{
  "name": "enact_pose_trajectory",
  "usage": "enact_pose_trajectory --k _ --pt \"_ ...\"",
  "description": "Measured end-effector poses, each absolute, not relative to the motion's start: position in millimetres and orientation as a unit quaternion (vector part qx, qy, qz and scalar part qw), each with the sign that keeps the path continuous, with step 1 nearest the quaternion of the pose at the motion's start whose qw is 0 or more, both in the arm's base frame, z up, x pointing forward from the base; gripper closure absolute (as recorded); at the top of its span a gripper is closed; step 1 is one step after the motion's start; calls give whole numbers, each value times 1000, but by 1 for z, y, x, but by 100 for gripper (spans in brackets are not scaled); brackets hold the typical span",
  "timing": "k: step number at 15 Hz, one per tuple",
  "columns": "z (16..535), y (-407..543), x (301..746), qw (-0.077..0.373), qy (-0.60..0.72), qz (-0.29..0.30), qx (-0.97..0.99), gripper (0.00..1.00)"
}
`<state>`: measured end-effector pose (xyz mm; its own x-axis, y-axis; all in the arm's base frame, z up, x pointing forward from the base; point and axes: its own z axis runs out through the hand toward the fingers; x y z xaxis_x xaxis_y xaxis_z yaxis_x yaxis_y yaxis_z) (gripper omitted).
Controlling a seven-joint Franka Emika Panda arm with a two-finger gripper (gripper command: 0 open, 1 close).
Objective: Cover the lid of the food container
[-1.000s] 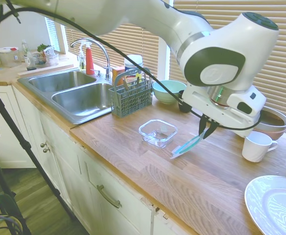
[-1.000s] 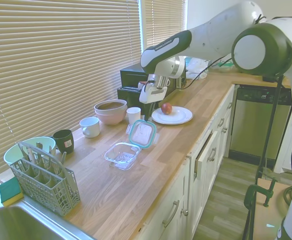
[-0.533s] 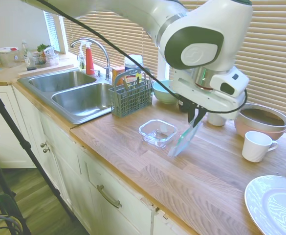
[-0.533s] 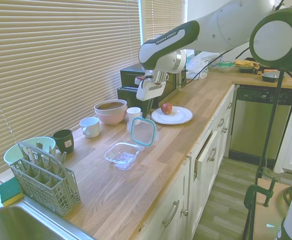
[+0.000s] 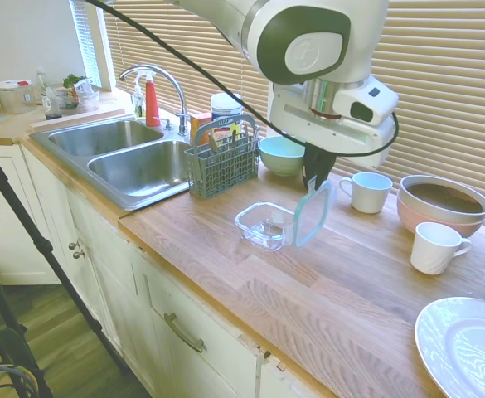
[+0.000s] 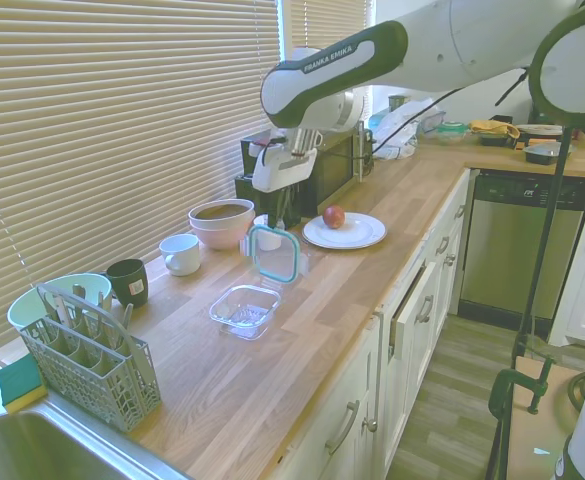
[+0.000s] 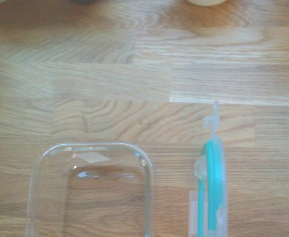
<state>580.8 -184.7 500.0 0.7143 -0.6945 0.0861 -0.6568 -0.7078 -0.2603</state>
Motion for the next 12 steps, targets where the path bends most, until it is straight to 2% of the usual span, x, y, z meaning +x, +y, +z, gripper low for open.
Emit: enact_pose_trajectory --k 7,12 --pt "508 -125 594 83 356 -87 -927 100" --pt "491 -72 600 53 344 -80 -934 100"
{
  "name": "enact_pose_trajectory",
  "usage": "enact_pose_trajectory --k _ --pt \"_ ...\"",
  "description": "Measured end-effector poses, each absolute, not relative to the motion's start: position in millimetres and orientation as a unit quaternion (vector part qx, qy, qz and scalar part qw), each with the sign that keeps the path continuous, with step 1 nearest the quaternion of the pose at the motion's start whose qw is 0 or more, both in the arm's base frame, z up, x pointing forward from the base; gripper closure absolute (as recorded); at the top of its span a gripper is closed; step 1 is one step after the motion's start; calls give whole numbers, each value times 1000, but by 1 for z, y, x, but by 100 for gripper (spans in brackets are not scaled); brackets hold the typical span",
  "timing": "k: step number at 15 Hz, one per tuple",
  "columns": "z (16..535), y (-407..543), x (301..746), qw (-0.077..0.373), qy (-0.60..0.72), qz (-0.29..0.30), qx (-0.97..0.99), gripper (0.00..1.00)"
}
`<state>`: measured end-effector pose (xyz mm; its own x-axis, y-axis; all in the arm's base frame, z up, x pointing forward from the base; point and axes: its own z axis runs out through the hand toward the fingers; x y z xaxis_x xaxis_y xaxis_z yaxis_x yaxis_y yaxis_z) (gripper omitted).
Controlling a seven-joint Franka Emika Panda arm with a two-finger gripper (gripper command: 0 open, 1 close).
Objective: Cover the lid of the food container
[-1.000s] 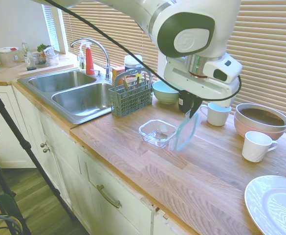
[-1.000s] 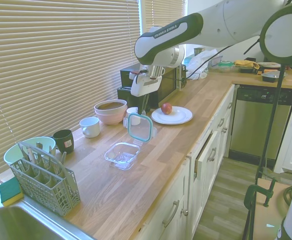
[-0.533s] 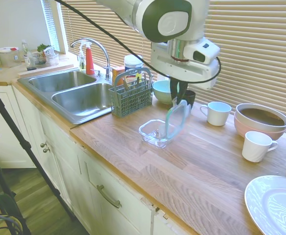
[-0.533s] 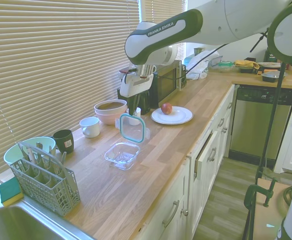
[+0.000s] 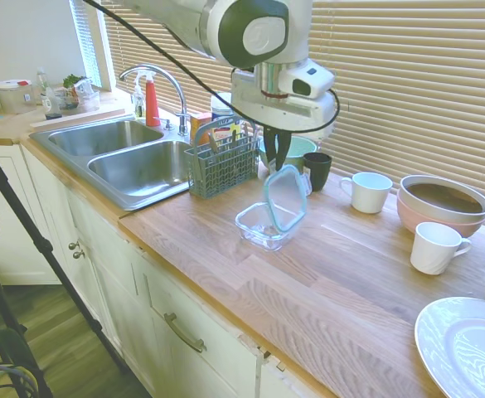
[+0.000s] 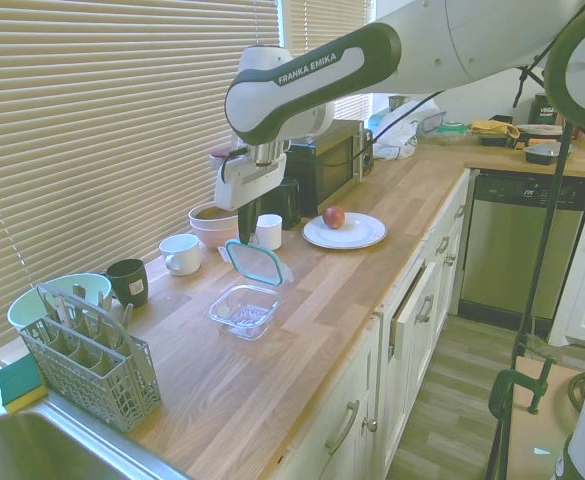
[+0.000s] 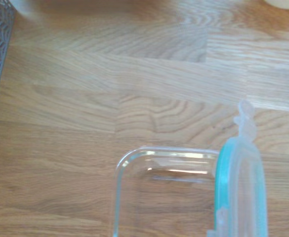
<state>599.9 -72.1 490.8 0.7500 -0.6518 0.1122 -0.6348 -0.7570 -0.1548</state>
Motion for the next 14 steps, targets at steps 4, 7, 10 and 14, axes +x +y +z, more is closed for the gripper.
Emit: enact_pose_trajectory --k 4,7,10,14 --pt "465 -44 598 36 341 -78 -936 100" --pt "459 -42 596 29 339 -78 -937 100" --pt "448 -21 599 7 326 -84 -942 100" --pt "420 10 601 -21 314 -86 -945 100"
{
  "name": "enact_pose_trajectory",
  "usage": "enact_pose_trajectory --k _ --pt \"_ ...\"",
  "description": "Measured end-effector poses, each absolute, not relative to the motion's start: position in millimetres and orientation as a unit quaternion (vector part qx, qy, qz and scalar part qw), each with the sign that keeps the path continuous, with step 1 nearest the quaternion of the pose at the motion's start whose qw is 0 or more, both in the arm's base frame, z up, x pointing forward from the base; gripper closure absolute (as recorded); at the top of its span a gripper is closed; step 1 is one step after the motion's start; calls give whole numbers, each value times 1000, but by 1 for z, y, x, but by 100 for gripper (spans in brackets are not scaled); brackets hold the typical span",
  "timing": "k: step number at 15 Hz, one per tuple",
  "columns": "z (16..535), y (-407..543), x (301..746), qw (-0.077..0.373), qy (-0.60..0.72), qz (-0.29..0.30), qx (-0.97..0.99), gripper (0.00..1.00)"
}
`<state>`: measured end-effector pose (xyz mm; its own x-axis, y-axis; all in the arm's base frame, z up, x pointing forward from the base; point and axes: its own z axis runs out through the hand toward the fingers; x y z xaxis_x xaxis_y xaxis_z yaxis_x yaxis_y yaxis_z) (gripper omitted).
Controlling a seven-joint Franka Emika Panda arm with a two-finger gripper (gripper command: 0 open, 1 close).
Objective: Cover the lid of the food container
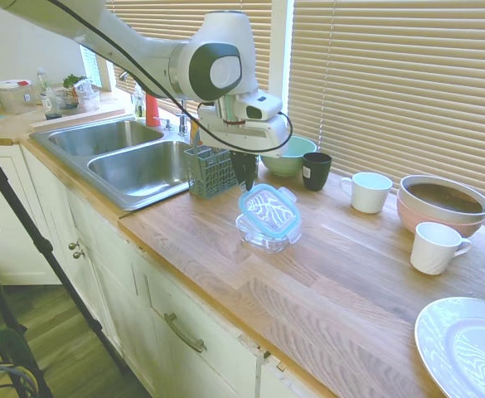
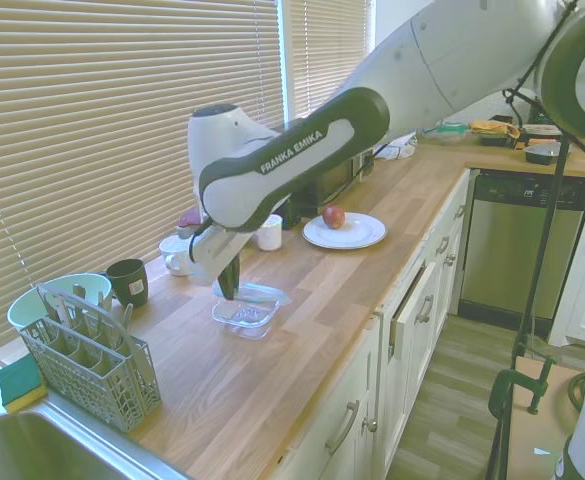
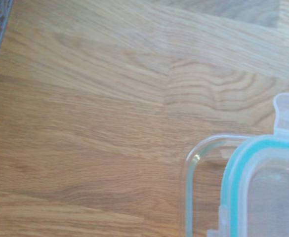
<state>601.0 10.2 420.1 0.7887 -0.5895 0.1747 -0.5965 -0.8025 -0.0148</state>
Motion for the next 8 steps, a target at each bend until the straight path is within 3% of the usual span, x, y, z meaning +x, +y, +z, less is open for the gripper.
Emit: enact_pose_trajectory --k 7,8 --pt "375 13 612 42 -307 84 947 100" --pt "375 12 612 43 -308 85 947 0"
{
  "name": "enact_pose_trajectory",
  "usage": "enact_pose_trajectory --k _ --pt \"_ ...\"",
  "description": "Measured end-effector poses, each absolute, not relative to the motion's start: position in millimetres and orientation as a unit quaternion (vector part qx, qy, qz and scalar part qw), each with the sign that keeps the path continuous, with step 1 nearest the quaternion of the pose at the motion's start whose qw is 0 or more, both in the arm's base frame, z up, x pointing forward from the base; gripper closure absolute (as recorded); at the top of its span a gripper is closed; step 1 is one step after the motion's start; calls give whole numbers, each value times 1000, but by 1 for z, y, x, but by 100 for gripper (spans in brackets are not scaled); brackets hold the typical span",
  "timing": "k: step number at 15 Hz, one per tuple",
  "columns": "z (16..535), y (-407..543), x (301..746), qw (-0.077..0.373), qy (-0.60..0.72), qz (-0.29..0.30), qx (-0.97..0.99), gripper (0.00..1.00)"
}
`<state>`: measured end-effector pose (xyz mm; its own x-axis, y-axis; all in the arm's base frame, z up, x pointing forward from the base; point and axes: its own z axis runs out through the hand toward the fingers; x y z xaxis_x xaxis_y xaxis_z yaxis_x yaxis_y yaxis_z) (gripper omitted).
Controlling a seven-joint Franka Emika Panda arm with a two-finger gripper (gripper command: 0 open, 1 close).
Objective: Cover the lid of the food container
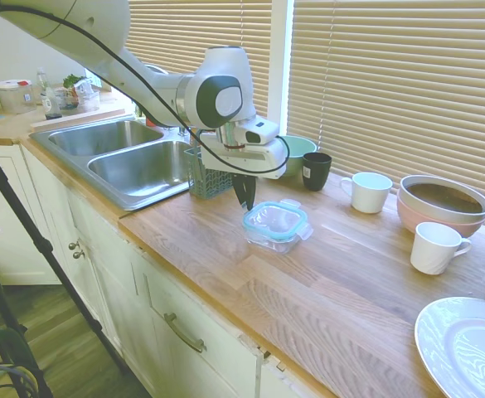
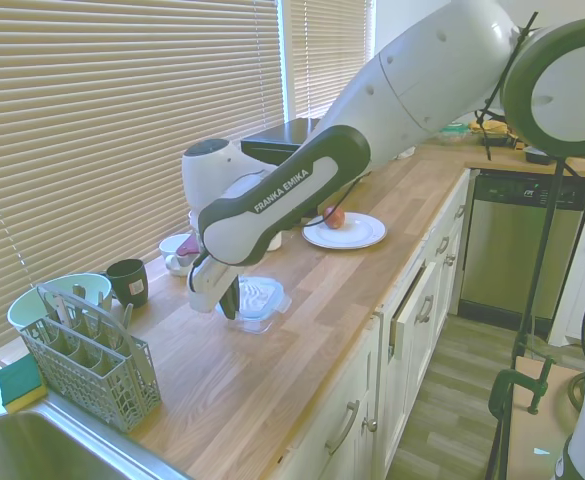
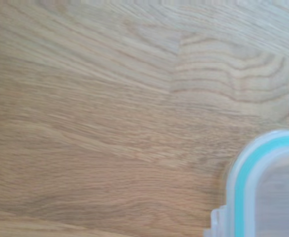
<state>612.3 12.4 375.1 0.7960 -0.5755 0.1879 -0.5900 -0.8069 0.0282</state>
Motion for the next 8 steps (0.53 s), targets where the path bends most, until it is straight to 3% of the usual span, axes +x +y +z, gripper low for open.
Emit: enact_pose_trajectory --k 8 --pt "375 11 612 41 -311 86 946 0"
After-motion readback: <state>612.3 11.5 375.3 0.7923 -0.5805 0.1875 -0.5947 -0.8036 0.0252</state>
